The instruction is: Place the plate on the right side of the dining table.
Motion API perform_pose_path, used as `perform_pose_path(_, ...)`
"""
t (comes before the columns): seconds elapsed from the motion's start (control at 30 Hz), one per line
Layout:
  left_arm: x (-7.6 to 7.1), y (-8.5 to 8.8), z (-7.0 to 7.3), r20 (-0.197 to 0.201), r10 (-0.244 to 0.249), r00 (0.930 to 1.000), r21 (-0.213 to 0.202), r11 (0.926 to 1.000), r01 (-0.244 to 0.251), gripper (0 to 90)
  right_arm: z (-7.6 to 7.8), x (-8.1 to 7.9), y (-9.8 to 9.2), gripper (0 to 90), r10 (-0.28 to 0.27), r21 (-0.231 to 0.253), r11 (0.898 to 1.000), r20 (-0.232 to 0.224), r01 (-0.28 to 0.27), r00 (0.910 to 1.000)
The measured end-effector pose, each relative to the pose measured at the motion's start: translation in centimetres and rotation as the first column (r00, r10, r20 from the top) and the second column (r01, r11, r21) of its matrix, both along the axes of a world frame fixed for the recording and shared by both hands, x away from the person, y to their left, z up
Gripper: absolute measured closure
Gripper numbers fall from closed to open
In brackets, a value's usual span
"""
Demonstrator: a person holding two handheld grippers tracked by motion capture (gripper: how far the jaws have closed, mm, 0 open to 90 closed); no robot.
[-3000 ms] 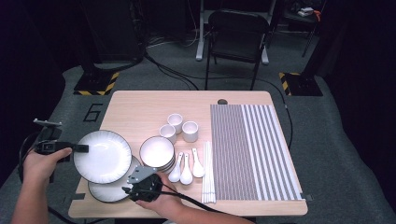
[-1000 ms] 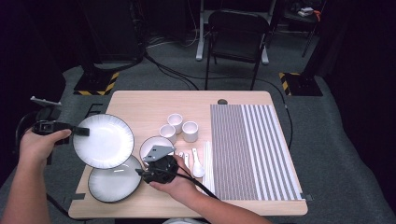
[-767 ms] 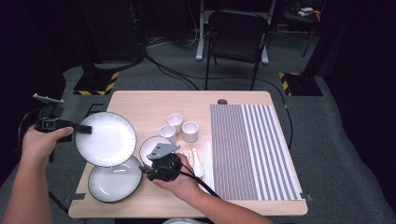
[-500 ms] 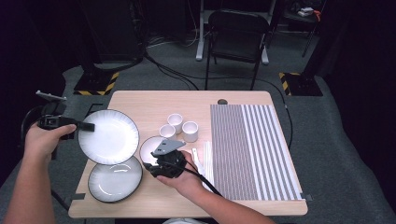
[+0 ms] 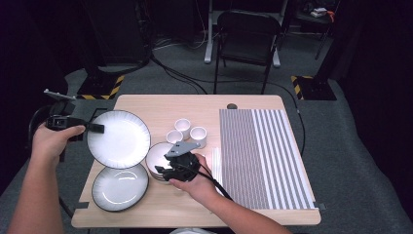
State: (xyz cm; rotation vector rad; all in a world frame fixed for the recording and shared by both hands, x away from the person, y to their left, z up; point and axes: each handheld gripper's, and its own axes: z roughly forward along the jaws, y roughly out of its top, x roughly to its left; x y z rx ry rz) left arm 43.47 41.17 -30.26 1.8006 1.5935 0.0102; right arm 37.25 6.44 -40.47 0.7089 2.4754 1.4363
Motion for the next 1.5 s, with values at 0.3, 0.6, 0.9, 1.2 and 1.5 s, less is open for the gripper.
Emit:
perform_pose_path(0.3,0.6,-1.2,0.4,0.005,-0.027,0.9996,0.002,0.9996,0.027,80.1,0.4,0.4,-0.8,50.3,-0.005,-0.004,1.0,0.005,0.005,1.0)
perform_pose_path(0.6,1.1,-2.3,0.6,0.002,-0.045,0.999,-0.009,0.9989,0.045,80.1,0.8,0.9,-1.7,51.1,-0.02,-0.004,1.0,0.002,0.02,0.9998)
perform_pose_path(0.9,1.6,-3.4,0.6,0.009,-0.066,0.9978,-0.015,0.9977,0.066,80.1,1.0,1.6,-3.0,50.9,-0.043,0.007,0.999,-0.012,0.043,0.999)
perform_pose_path(1.2,2.2,-4.7,0.4,0.005,-0.082,0.9966,-0.017,0.9965,0.082,80.1,0.8,2.0,-4.1,50.3,-0.064,0.001,0.998,-0.022,0.064,0.9977)
perform_pose_path(1.5,2.7,-5.9,0.2,0.003,-0.107,0.9942,-0.021,0.994,0.107,80.1,0.6,2.4,-5.3,50.0,-0.077,0.003,0.997,-0.039,0.077,0.9963)
